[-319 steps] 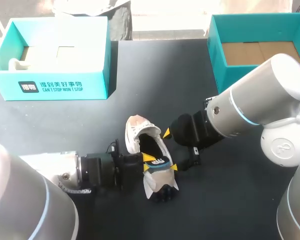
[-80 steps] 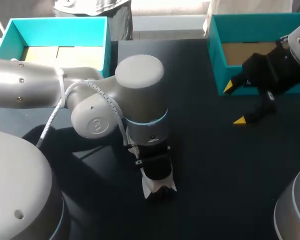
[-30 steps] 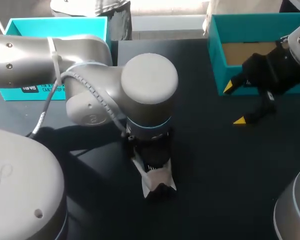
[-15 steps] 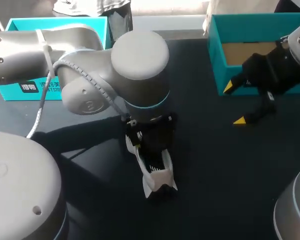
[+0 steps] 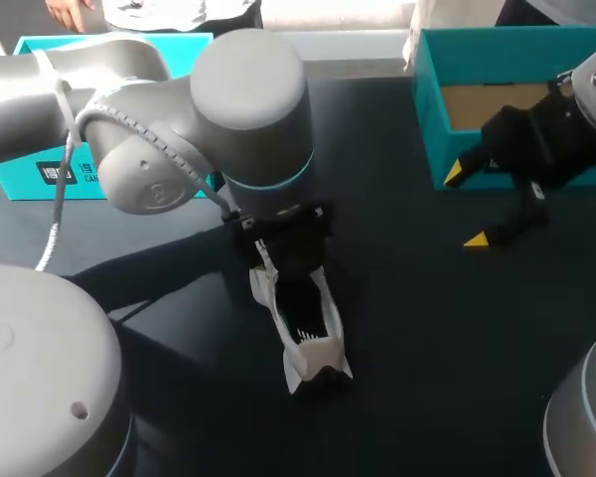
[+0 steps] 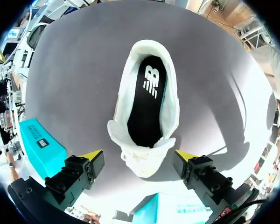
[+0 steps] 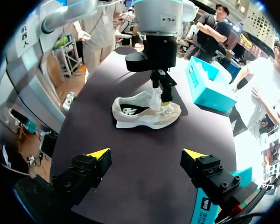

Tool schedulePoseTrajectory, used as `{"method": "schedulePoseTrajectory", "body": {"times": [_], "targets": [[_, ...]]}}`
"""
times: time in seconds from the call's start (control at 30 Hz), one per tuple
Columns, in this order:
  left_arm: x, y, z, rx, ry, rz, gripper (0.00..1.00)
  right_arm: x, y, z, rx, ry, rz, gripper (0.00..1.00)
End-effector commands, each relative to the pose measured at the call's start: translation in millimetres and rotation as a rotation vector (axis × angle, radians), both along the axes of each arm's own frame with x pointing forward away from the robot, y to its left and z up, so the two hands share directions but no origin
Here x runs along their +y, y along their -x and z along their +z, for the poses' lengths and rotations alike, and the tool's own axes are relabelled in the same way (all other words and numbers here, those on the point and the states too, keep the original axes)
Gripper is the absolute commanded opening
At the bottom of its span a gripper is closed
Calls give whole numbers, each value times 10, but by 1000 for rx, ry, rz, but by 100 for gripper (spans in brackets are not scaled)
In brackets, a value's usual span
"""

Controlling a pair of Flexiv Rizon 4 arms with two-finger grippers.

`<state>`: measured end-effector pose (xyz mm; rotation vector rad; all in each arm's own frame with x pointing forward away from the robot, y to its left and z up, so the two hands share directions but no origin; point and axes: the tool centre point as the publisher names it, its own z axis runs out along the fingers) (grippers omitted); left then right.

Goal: Take the shoe out of the shoebox, open the shoe tongue, remove and reinsert the insole, then place the shoe into the shoebox

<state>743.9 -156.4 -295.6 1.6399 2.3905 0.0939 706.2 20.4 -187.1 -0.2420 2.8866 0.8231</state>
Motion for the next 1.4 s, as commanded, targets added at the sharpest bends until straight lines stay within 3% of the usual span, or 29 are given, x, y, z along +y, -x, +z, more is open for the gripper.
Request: {"method": "schedulePoseTrajectory", "body": {"times": [0.03, 0.1, 0.37, 0.63, 0.83, 1.07, 1.33, 1.4], "targets": [[-39, -46, -62, 6, -10, -20, 58, 5, -12, -5, 2, 2, 1, 100], [-52, -49, -74, 5, -14, -27, 45, 5, -12, -5, 2, 2, 1, 100], [-81, 24, -180, 40, -26, -55, 49, 5, -12, -5, 2, 2, 1, 100], [-65, 135, -180, 79, -25, -90, 50, 5, -12, -5, 2, 2, 1, 100], [-42, 198, -141, 105, -42, -149, 56, 5, -12, -5, 2, 2, 1, 100], [-83, 320, -276, 132, -60, -173, 51, 5, -12, -5, 2, 2, 1, 100], [-120, 437, -227, 127, -26, -169, 49, 5, -12, -5, 2, 2, 1, 100], [-127, 458, -212, 125, -25, -170, 43, 5, -12, -5, 2, 2, 1, 100]]}}
